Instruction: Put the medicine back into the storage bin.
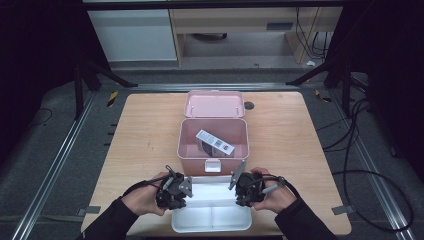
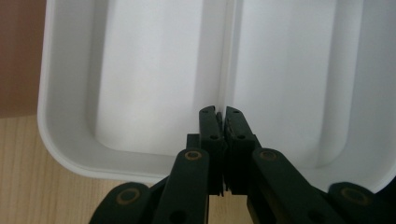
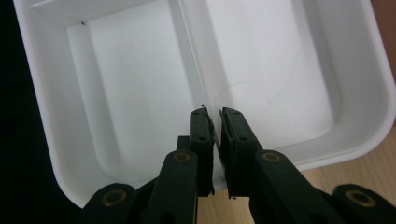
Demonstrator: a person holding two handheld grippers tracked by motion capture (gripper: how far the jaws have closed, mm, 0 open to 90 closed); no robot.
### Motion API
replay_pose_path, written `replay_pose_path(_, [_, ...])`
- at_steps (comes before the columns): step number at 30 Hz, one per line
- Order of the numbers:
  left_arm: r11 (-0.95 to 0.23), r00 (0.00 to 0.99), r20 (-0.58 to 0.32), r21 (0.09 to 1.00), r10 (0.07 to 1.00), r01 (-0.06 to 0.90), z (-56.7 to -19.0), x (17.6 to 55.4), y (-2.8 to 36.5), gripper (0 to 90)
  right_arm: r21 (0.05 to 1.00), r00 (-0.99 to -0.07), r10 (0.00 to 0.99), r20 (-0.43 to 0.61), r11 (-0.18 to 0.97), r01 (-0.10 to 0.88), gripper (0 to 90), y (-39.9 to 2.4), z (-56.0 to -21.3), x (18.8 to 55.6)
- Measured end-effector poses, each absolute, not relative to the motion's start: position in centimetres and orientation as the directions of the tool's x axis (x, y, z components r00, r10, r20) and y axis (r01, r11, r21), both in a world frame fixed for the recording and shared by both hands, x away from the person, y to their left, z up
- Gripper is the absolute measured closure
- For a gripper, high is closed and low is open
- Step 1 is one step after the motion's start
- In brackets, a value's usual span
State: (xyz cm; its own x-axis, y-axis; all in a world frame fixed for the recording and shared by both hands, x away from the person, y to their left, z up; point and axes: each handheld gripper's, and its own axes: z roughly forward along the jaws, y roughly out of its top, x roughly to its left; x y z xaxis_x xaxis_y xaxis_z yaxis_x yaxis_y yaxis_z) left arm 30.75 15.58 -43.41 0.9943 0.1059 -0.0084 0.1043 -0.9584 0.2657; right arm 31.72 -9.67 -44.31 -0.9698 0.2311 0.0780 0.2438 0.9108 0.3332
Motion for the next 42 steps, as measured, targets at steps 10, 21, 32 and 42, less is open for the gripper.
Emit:
replay_pose_path(10, [-0.964, 0.995, 0.062, 0.259, 0.084, 0.065, -36.9, 30.3, 15.5, 87.9, 0.412, -0.978, 0.2, 0.052, 0.888, 0.203, 84.2, -10.5, -38.4, 31.3])
replay_pose_path(21, [-0.953, 0.991, 0.102, 0.299, 0.089, 0.055, -32.0, 35.3, 15.9, 87.9, 0.47, -0.978, 0.208, -0.031, 0.866, 0.17, 84.3, -11.1, -32.9, 35.4])
replay_pose_path(32, [-0.947, 0.994, 0.094, 0.321, 0.057, 0.024, -31.1, 42.0, 15.7, 88.3, 0.488, -0.97, 0.234, -0.066, 0.855, 0.173, 84.2, -11.6, -31.7, 41.0])
replay_pose_path(42, [-0.951, 0.994, 0.086, 0.306, 0.067, 0.038, -32.5, 46.6, 15.2, 88.3, 0.485, -0.961, 0.268, -0.064, 0.85, 0.205, 82.9, -11.9, -33.2, 45.7])
